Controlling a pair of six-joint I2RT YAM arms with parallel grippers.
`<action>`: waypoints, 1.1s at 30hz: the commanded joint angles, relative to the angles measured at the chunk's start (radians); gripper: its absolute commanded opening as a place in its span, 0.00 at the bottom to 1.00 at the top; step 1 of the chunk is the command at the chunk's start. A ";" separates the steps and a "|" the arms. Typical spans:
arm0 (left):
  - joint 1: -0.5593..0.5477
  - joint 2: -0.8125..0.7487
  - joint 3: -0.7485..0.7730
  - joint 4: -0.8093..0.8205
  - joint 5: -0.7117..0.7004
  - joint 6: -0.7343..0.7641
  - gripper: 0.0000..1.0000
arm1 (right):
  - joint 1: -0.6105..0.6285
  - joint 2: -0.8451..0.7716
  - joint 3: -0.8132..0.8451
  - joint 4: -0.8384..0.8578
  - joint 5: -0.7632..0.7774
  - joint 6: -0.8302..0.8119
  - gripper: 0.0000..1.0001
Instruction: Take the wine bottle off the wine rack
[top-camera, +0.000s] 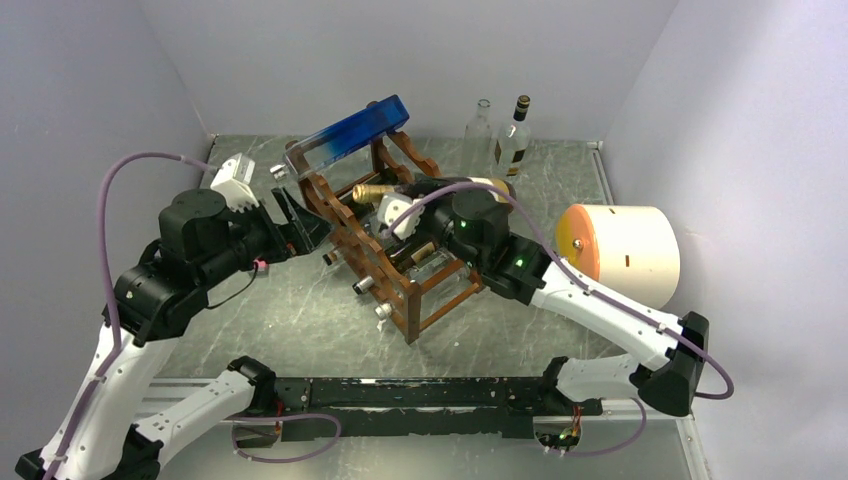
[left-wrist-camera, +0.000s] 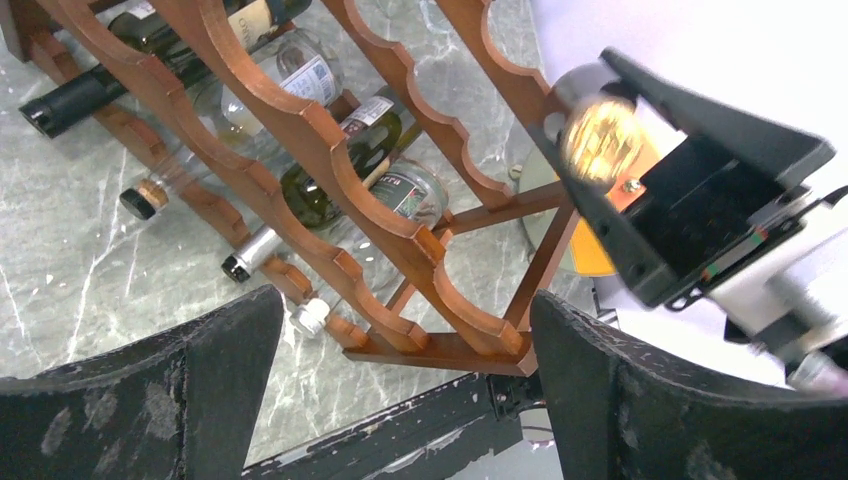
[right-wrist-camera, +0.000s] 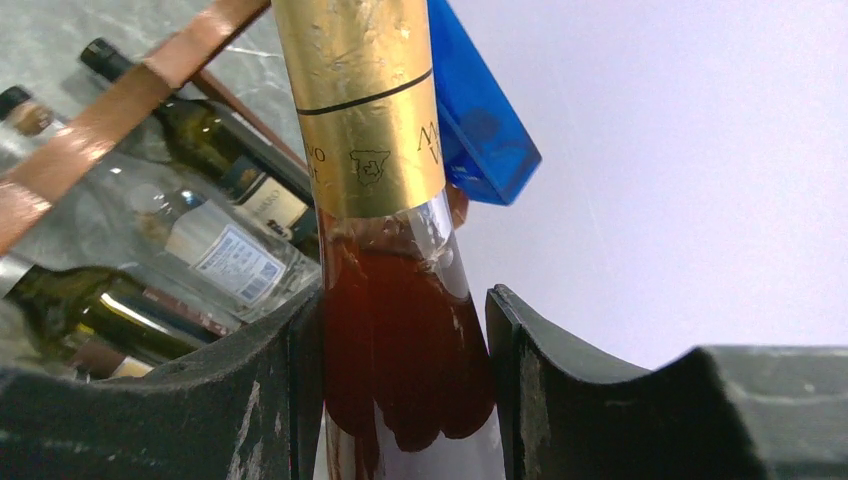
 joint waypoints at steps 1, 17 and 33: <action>0.001 -0.025 -0.047 0.018 -0.005 -0.016 0.96 | -0.060 -0.006 0.103 0.309 0.034 0.065 0.00; 0.001 -0.022 -0.120 0.074 0.048 -0.028 0.95 | -0.426 0.119 0.215 0.450 0.002 0.474 0.00; 0.001 0.016 -0.205 0.152 0.089 -0.020 0.88 | -0.712 0.223 0.191 0.559 -0.014 0.774 0.00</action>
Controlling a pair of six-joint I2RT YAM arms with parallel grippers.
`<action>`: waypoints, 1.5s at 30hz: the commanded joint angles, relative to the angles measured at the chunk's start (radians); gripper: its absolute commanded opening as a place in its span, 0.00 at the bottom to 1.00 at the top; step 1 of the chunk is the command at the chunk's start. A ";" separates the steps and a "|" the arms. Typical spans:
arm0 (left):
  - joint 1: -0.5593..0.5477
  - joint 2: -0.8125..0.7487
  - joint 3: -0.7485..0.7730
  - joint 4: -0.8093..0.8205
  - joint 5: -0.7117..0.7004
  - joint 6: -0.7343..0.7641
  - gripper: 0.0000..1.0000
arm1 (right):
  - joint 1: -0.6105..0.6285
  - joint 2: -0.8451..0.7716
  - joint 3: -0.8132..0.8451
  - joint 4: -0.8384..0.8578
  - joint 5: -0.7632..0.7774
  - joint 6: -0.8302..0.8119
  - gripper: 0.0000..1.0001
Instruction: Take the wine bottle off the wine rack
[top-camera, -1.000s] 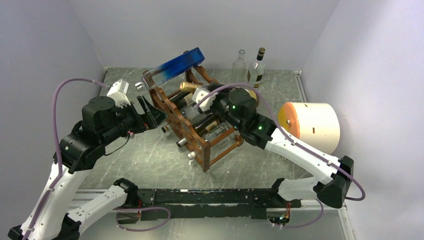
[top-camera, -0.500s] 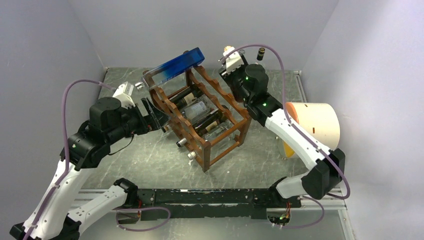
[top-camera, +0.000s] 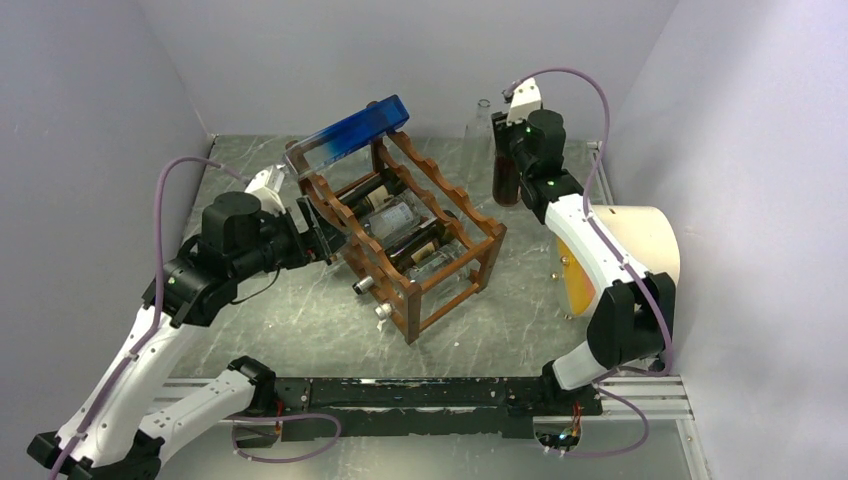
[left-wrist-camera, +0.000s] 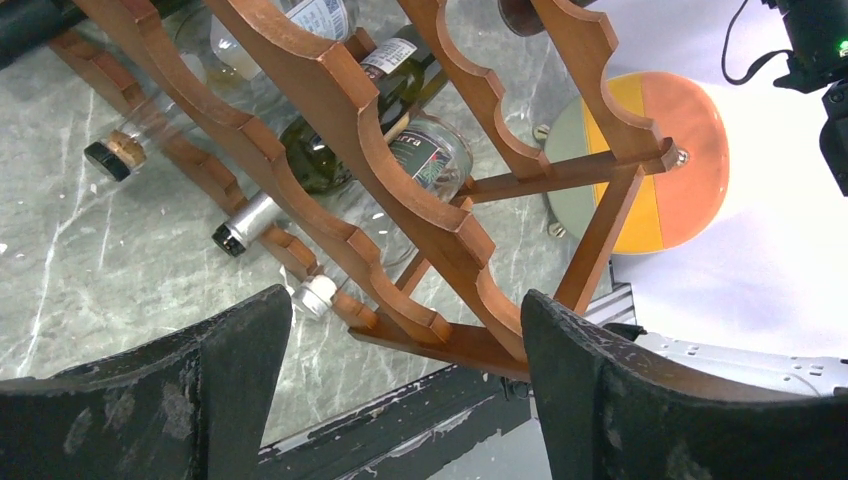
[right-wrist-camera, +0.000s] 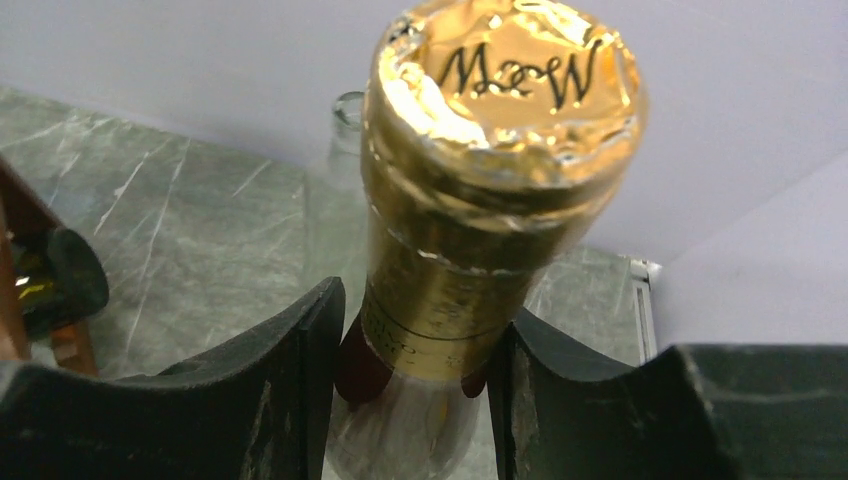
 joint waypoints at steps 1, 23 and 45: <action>0.002 0.022 -0.019 0.063 0.045 0.012 0.88 | -0.018 -0.067 0.047 0.385 0.060 0.104 0.00; 0.003 -0.034 -0.033 0.106 -0.054 0.104 0.98 | -0.227 0.109 0.093 0.503 0.168 0.182 0.00; 0.004 -0.004 0.001 0.075 -0.132 0.148 0.97 | -0.254 0.272 0.113 0.692 0.292 0.224 0.00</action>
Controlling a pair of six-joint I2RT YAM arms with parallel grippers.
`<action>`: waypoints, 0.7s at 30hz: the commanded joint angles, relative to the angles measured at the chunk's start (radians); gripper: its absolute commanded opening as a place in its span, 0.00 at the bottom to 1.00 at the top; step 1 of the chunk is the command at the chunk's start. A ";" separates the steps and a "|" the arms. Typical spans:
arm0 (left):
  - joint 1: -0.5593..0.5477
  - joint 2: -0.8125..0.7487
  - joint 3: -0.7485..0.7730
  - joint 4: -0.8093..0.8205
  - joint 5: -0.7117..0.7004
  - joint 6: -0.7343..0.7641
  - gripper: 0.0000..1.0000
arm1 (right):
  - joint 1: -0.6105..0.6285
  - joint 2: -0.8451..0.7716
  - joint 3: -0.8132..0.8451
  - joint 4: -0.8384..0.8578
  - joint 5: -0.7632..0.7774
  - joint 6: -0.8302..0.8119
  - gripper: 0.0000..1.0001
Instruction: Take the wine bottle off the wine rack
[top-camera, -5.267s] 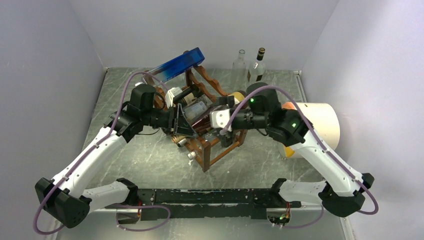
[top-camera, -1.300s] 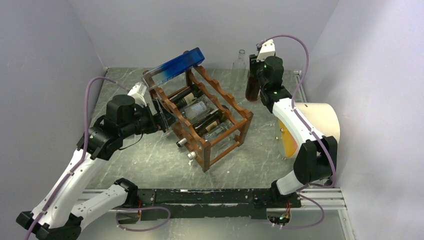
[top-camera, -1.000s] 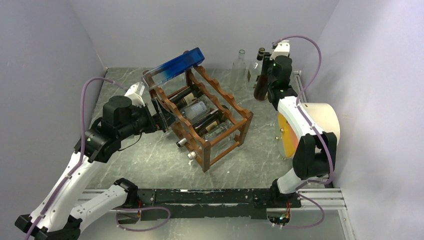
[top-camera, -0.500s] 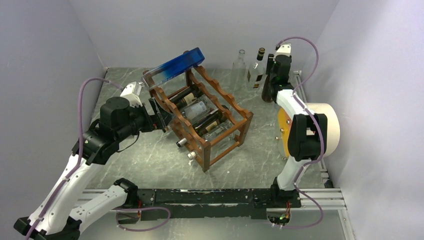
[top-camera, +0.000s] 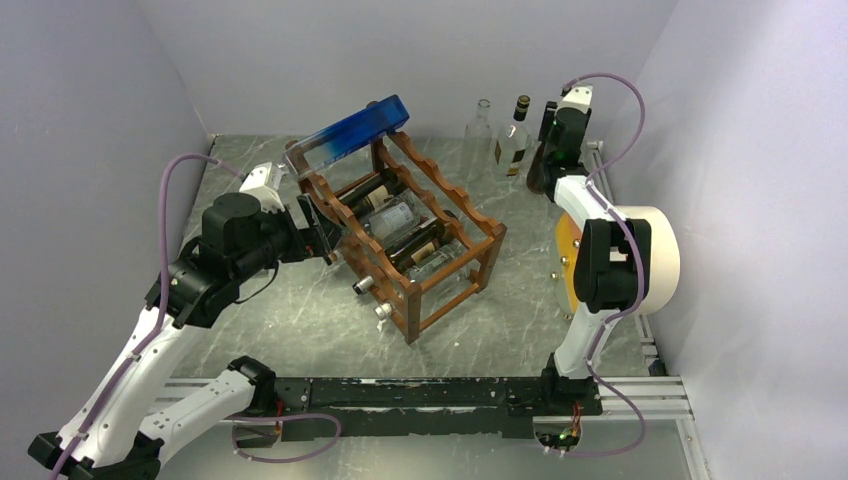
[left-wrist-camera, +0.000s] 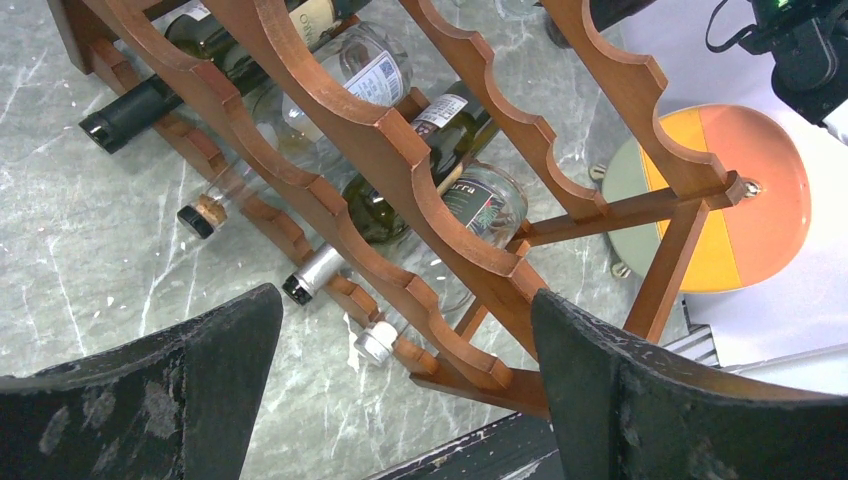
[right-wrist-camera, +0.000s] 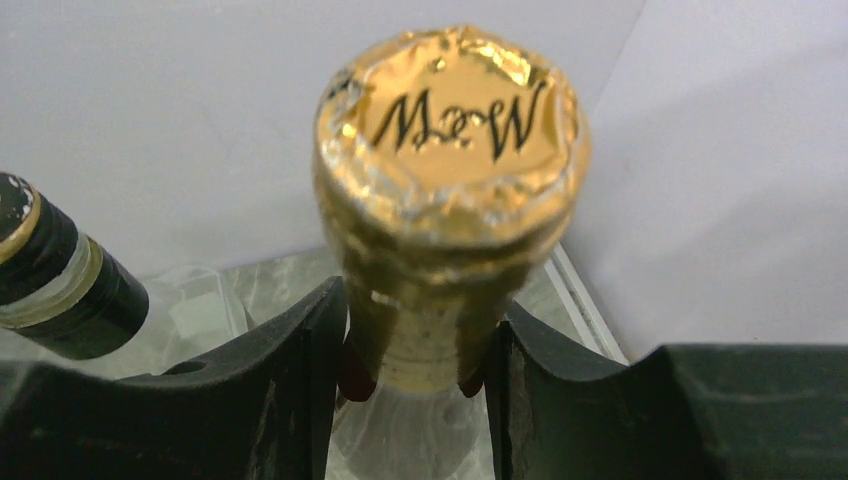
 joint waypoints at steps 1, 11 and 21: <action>0.004 -0.002 0.037 0.001 -0.018 0.016 0.97 | 0.016 -0.075 0.019 0.416 0.116 0.018 0.00; 0.005 -0.015 0.050 -0.021 -0.030 0.015 0.97 | 0.027 -0.067 -0.029 0.409 0.145 0.032 0.25; 0.004 -0.018 0.067 -0.024 0.001 -0.002 0.97 | 0.040 -0.116 -0.080 0.393 0.152 0.004 0.96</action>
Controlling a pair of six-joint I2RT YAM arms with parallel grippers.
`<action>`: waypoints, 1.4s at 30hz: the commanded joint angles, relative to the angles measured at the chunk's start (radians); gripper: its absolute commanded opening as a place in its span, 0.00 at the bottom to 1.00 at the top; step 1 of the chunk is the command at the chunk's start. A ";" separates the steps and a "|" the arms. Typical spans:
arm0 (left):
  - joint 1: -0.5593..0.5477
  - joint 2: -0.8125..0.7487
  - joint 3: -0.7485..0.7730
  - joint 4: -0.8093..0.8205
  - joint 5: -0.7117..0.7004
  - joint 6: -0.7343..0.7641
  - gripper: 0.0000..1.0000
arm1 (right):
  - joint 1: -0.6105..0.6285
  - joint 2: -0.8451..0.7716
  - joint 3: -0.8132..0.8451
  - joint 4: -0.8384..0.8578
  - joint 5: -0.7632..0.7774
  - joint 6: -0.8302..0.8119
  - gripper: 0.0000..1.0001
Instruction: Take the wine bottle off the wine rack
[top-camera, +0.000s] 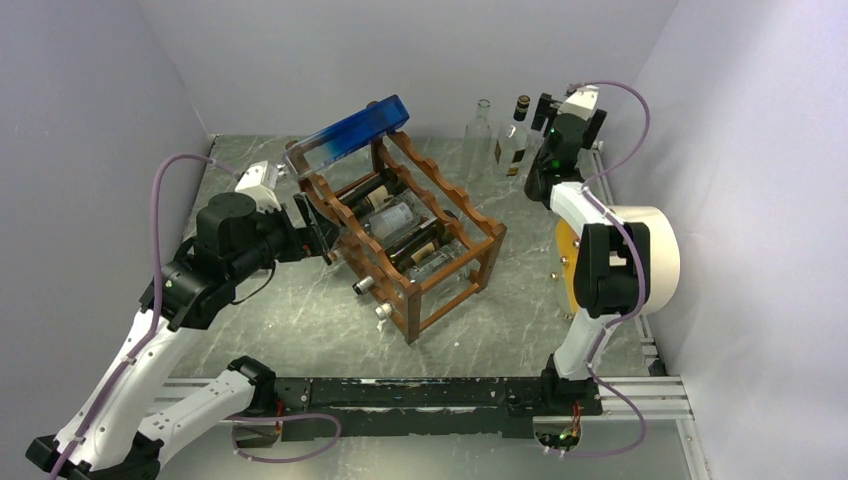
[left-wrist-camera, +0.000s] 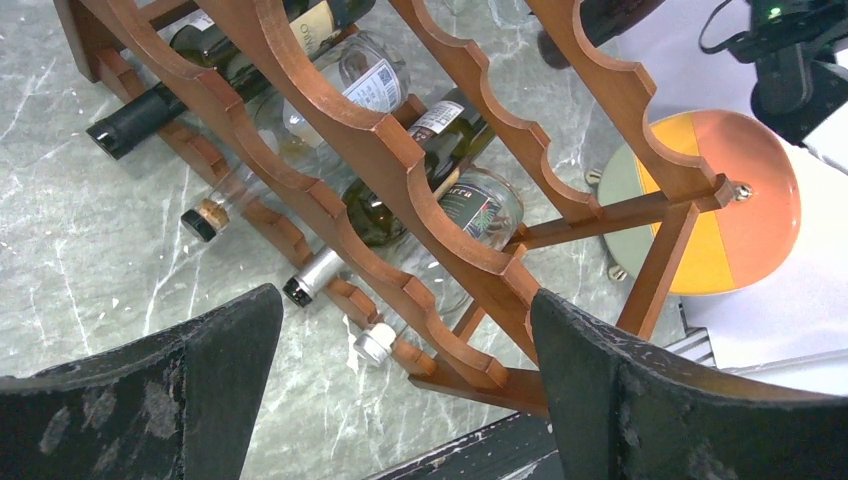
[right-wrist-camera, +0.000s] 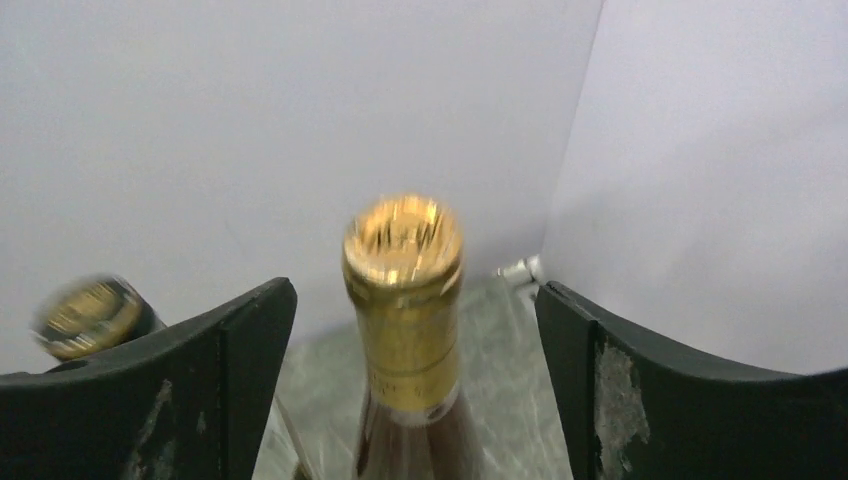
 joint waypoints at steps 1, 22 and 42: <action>0.004 -0.015 0.049 -0.012 0.011 -0.008 0.97 | 0.010 -0.115 -0.003 0.166 0.036 -0.014 0.99; 0.006 0.079 0.131 -0.108 -0.111 0.039 0.98 | 0.060 -0.746 -0.217 -0.410 -0.355 0.329 1.00; 0.826 0.257 0.060 0.249 0.796 -0.050 0.95 | 0.312 -0.694 -0.051 -0.625 -0.741 0.227 1.00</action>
